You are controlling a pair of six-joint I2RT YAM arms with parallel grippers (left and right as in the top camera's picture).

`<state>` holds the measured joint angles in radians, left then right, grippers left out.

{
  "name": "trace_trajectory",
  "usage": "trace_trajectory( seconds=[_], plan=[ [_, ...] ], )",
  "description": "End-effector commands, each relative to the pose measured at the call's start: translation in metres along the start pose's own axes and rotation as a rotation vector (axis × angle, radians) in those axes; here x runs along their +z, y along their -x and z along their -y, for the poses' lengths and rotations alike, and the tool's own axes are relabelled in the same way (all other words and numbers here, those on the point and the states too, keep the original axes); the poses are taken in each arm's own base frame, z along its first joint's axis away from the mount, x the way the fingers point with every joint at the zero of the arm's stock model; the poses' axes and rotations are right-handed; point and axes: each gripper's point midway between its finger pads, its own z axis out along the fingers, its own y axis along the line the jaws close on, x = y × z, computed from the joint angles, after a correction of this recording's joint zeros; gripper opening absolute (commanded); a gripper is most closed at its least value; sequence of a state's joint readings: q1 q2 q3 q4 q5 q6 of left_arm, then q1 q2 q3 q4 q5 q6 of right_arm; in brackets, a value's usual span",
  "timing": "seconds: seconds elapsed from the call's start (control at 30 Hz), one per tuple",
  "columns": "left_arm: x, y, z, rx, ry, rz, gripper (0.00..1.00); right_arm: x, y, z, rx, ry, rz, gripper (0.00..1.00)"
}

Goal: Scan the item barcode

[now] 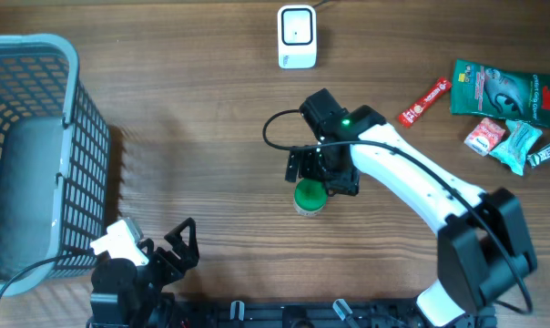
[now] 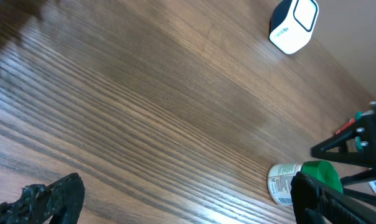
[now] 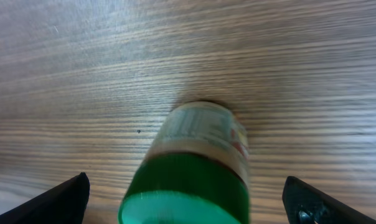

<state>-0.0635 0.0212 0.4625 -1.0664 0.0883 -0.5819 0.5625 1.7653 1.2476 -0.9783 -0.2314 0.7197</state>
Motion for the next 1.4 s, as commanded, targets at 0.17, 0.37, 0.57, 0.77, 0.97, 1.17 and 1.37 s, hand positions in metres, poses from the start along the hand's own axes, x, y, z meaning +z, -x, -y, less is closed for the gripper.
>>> trace_trajectory(
  seconds=[0.17, 0.37, 0.57, 0.77, 0.97, 1.17, 1.37],
  plan=[
    [0.001, 0.000, 0.000, -0.006, 0.000, 0.000, 1.00, 0.037, -0.013, 0.004, 0.075, -0.077, -0.088, 0.99],
    [0.001, 0.000, 0.000, -0.006, -0.001, 0.000, 1.00, 0.054, -0.007, 0.017, 0.327, -0.167, -0.053, 0.84],
    [0.001, 0.000, 0.000, -0.006, 0.000, 0.001, 1.00, 0.053, -0.003, 0.023, 0.415, -0.199, -0.012, 0.76],
    [0.001, 0.000, 0.000, -0.006, -0.001, 0.000, 1.00, 0.056, 0.001, 0.019, 0.357, -0.179, -0.008, 0.76],
    [0.001, 0.000, 0.000, -0.006, 0.000, 0.000, 1.00, 0.061, -0.004, 0.019, 0.372, -0.175, -0.042, 0.77],
    [0.001, 0.000, 0.000, -0.006, -0.001, 0.000, 1.00, 0.064, -0.017, 0.006, 0.375, -0.117, -0.131, 0.85],
    [0.001, 0.000, 0.000, -0.006, -0.001, 0.000, 1.00, 0.064, -0.010, 0.015, 0.374, -0.157, -0.081, 0.70]
  ],
)
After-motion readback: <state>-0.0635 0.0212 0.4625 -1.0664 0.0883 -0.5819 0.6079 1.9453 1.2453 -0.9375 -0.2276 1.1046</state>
